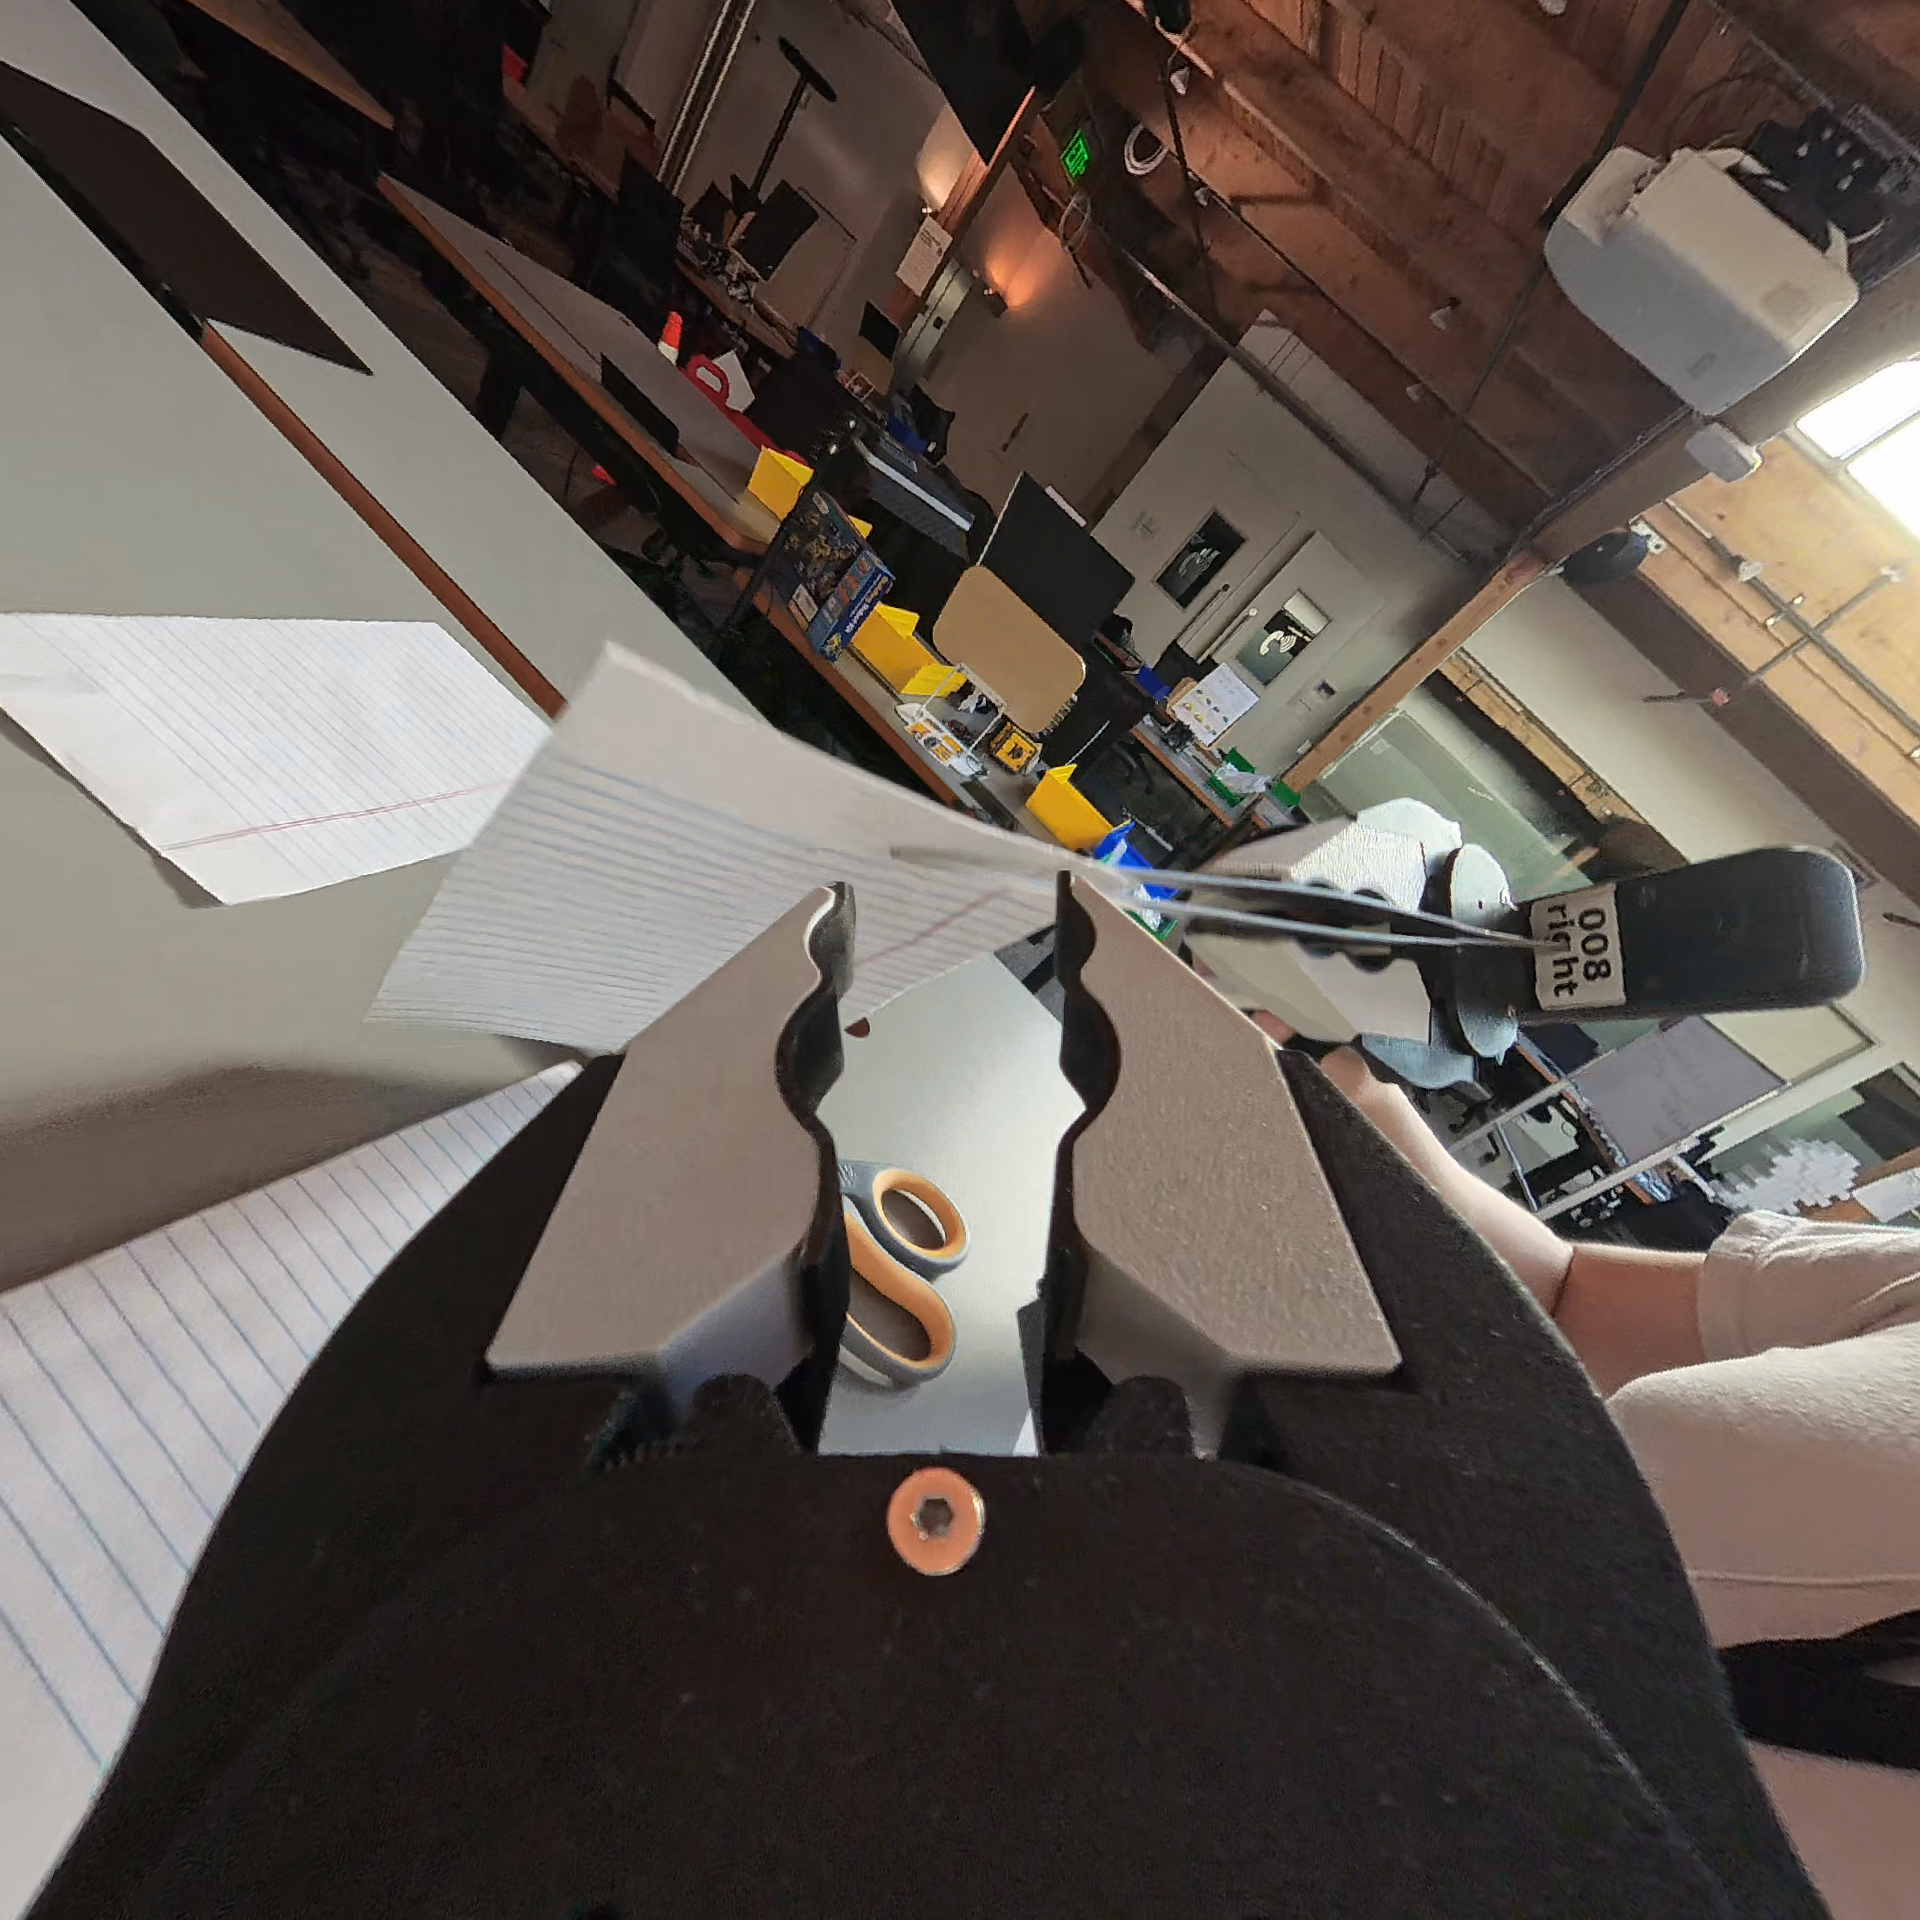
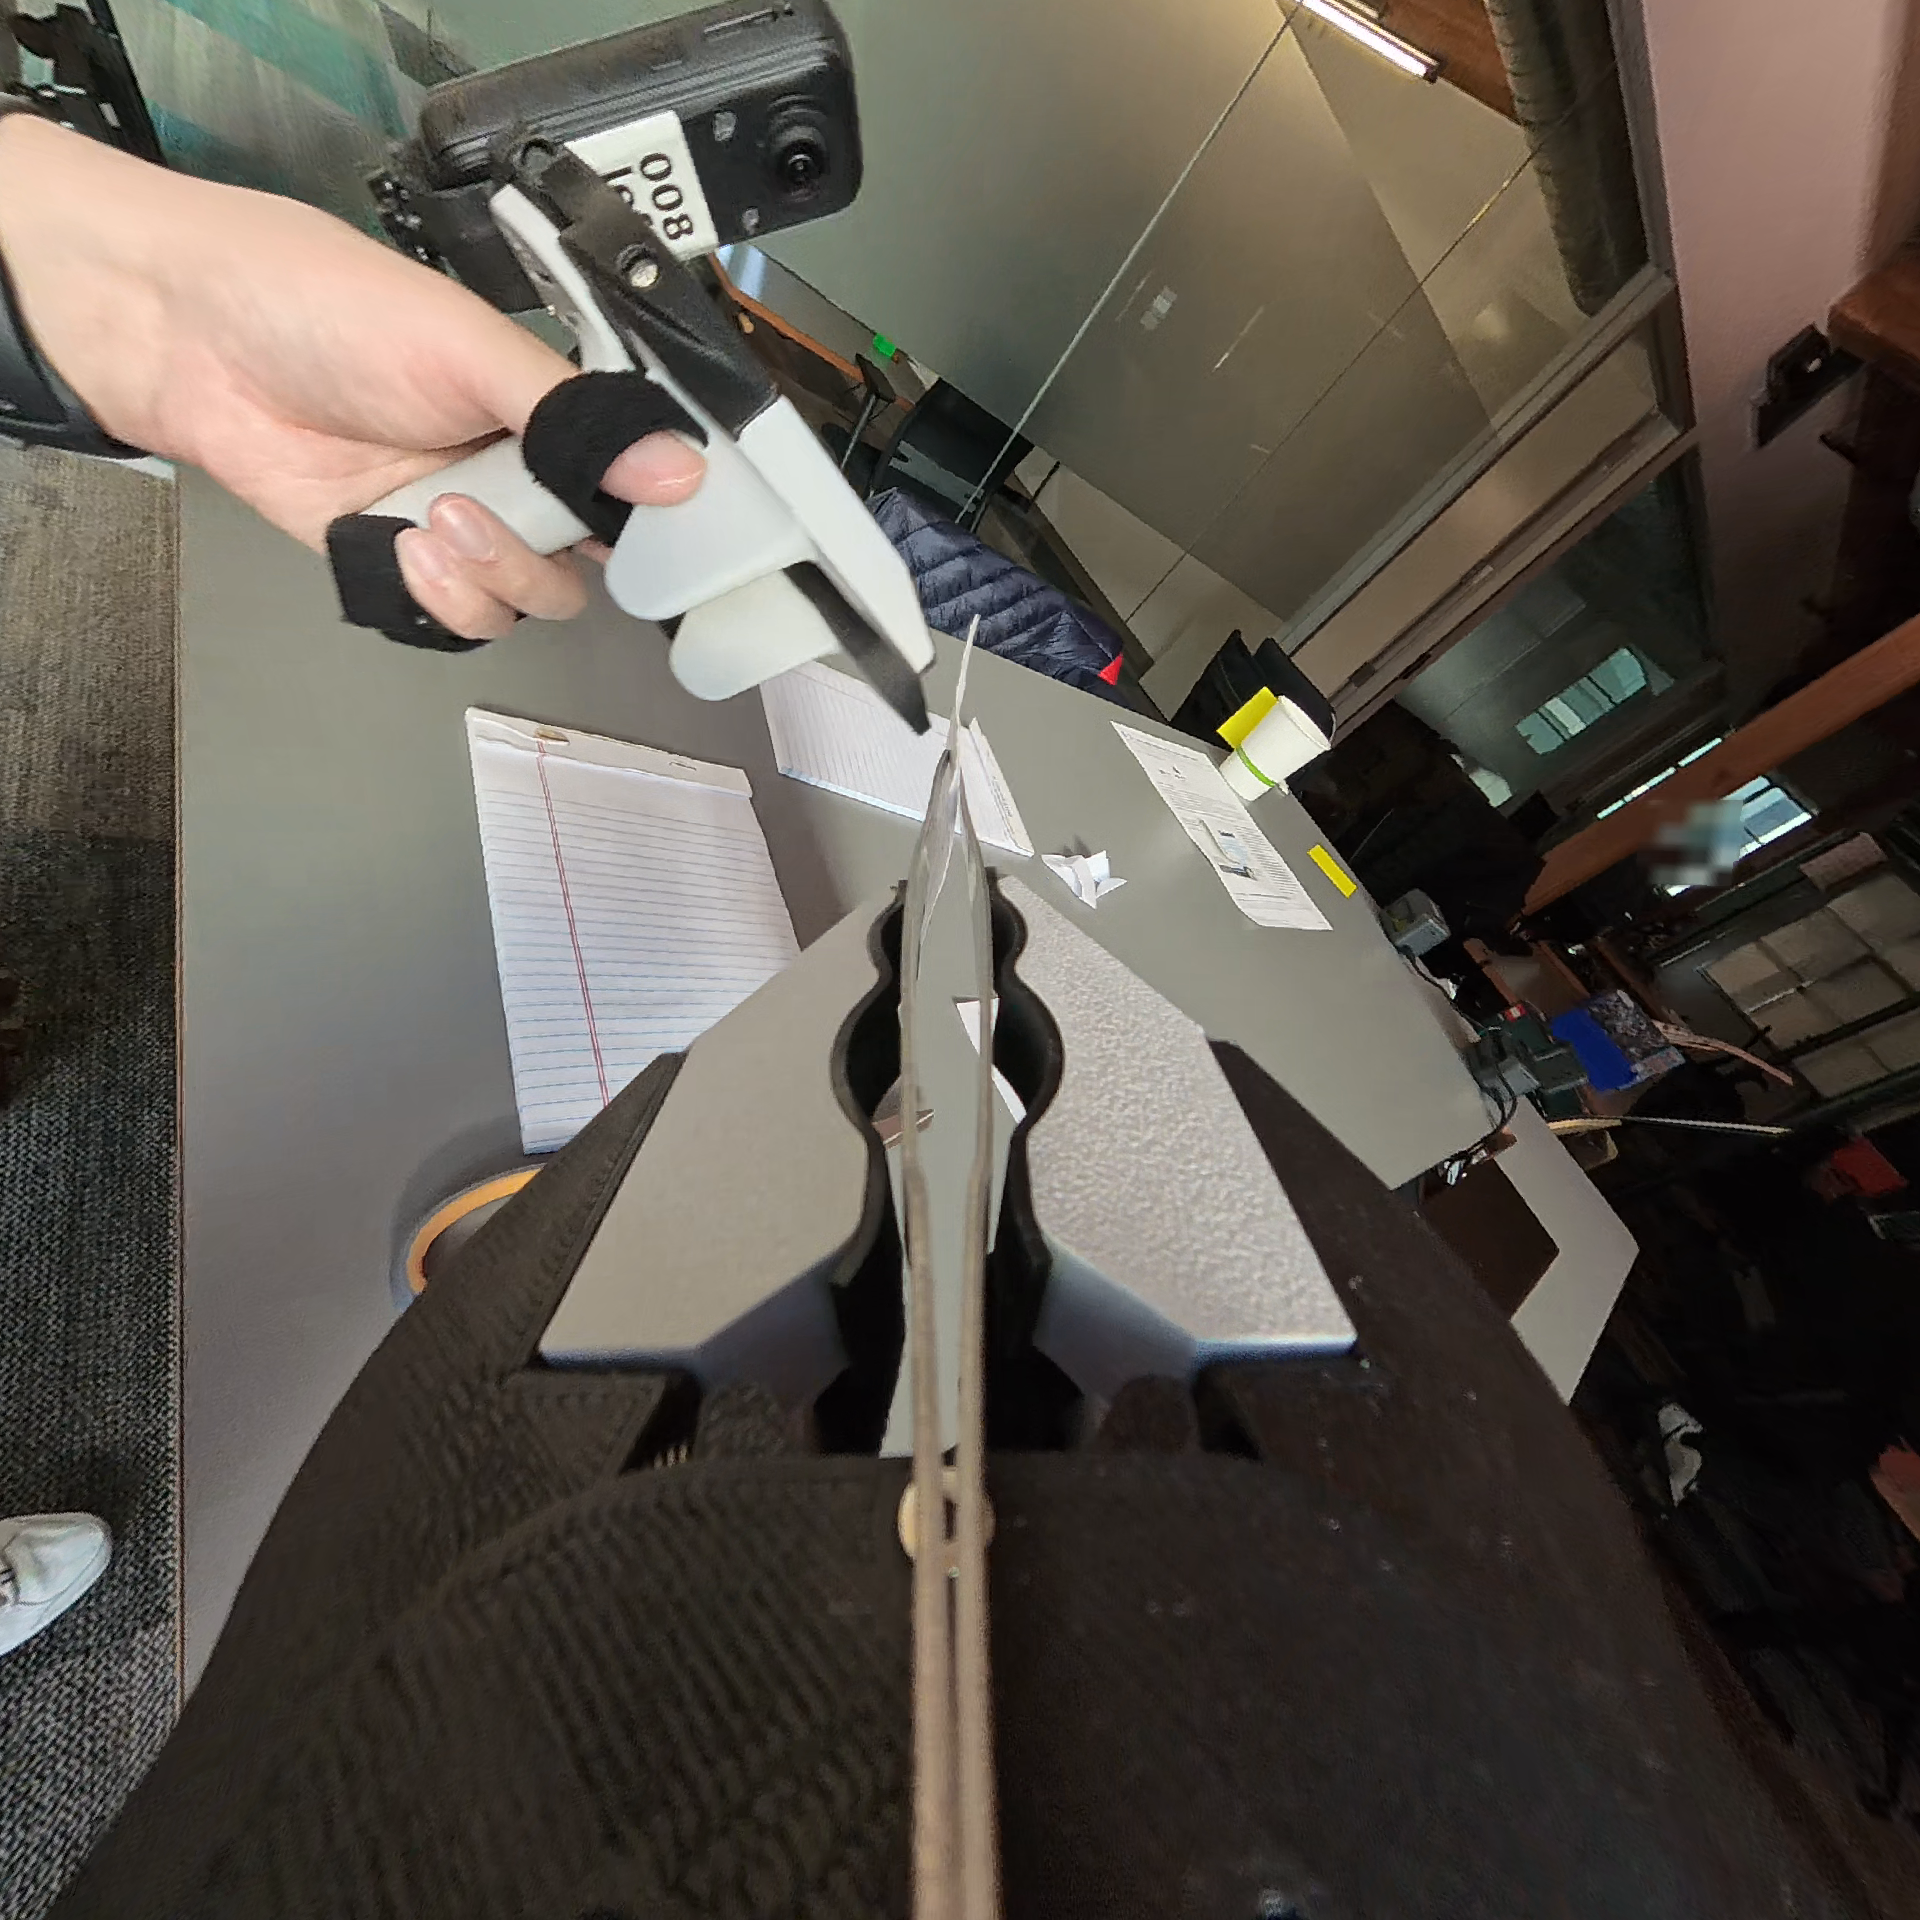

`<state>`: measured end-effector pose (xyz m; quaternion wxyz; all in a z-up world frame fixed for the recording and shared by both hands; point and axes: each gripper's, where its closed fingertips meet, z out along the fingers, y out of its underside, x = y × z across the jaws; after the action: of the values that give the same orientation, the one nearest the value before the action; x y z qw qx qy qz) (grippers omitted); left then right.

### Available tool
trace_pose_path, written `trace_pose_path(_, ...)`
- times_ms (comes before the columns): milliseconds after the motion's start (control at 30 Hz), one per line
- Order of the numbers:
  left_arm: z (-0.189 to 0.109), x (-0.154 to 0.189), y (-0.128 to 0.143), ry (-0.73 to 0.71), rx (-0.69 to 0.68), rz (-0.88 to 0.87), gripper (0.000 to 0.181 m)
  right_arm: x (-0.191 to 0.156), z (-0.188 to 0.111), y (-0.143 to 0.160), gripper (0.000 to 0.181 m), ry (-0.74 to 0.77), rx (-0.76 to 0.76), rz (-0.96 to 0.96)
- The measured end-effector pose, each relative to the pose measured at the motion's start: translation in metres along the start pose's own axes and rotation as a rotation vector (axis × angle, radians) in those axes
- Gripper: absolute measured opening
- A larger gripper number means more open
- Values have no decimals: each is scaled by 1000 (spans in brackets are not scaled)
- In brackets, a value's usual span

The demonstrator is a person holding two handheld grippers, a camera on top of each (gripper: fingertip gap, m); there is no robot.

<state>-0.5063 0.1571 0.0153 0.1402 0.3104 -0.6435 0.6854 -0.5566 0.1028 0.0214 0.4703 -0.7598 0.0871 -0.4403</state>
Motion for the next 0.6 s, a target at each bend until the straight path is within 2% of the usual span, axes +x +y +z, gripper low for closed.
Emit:
trace_pose_path(33,-2,-4,-9,-4,9,53,45,0,3,3,11,-4,-15,4)
trace_pose_path(100,-10,-18,-22,-103,-33,291,67,2,5,8,11,-25,-28,28)
trace_pose_path(200,-18,-17,-29,-159,-154,775,71,2,9,15,10,-94,-16,89)
trace_pose_path(267,-12,-14,-18,-147,-297,1013,70,-3,11,18,10,-152,-7,106)
trace_pose_path(400,0,-33,19,-77,-624,1171,58,-4,16,29,10,-229,-35,92)
trace_pose_path(500,9,-54,35,-85,-744,1227,28,-2,12,38,11,-288,-21,98)
trace_pose_path(600,17,-67,46,-146,-830,1253,9,5,4,44,11,-327,23,142)
